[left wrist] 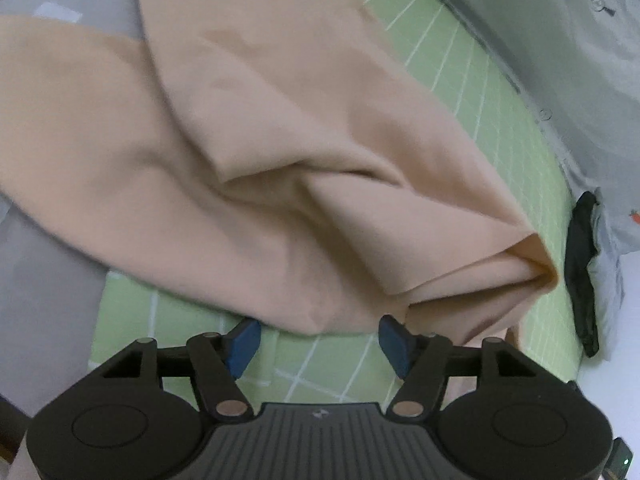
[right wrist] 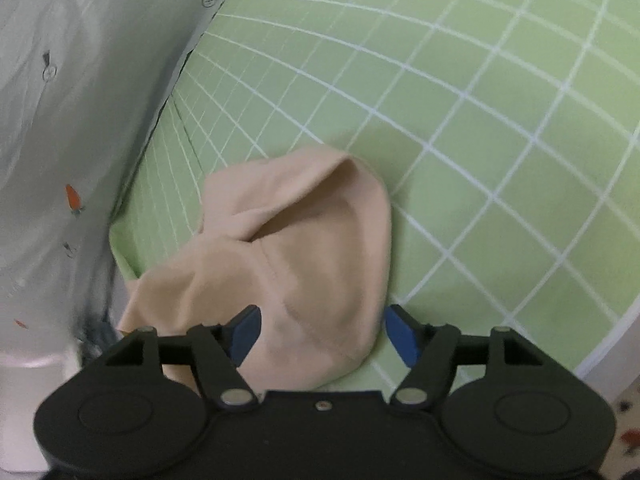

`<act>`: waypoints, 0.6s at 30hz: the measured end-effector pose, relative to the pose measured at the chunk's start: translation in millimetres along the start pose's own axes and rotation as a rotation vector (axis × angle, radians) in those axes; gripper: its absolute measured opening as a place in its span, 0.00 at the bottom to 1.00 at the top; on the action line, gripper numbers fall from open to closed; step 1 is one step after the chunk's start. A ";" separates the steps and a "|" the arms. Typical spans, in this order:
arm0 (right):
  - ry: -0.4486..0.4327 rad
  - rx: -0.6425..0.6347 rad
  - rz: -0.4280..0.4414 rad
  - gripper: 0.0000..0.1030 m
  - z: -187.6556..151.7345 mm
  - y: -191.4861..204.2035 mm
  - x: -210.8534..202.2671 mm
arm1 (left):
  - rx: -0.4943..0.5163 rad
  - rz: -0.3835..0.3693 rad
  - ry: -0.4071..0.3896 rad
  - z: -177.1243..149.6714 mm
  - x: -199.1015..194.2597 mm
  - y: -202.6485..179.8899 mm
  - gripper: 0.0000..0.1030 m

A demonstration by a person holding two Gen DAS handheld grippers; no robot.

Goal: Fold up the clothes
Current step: 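Lift the beige top with both grippers and carry it onto the green mat, then lower the beige top onto the mat and open both grippers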

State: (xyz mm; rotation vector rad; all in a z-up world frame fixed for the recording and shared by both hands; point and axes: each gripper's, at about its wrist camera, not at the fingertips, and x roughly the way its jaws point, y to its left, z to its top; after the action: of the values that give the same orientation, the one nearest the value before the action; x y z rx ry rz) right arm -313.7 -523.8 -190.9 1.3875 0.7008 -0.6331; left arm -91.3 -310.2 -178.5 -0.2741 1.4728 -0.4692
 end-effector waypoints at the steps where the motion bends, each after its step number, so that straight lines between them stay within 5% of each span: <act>1: 0.000 0.004 0.005 0.68 -1.8 -0.8 -0.1 | 0.004 0.007 -0.003 -0.3 1.4 -2.2 0.64; 7: 0.007 -0.071 -0.017 0.56 -4.9 6.6 5.2 | -0.008 0.043 -0.022 2.7 2.0 -11.5 0.62; 10: 0.010 -0.098 -0.017 0.33 -7.8 8.7 6.3 | -0.007 0.093 -0.041 6.2 3.1 -13.1 0.36; 11: 0.012 -0.105 -0.016 0.23 -9.0 9.0 6.5 | -0.014 0.105 -0.045 7.6 3.9 -11.1 0.15; 12: 0.013 -0.112 -0.014 0.20 -10.1 9.3 6.6 | -0.024 0.111 -0.048 8.9 3.4 -8.0 0.04; 18: -0.038 -0.120 0.026 0.10 -7.0 11.7 -5.2 | -0.087 0.089 -0.127 13.5 -18.1 7.4 0.03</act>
State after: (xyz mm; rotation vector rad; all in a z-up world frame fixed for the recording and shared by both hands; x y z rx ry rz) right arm -308.7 -515.9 -179.7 1.2689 0.6785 -0.5869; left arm -77.5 -296.7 -164.6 -0.3006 1.3767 -0.3105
